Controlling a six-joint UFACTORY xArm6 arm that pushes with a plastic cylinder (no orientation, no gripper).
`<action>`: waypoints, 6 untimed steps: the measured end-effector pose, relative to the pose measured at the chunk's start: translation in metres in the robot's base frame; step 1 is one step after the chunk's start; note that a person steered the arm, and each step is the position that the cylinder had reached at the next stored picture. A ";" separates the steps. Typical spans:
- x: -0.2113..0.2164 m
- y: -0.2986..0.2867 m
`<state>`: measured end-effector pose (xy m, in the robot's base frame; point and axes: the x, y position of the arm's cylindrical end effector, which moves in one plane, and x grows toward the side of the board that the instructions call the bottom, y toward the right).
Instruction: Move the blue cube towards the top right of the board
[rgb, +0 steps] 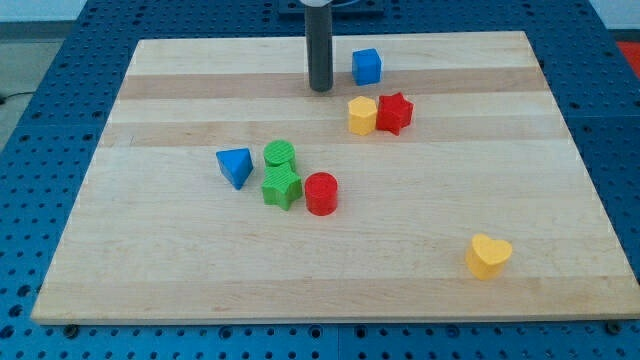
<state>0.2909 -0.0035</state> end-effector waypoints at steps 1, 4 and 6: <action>-0.022 0.067; 0.069 0.194; 0.189 0.139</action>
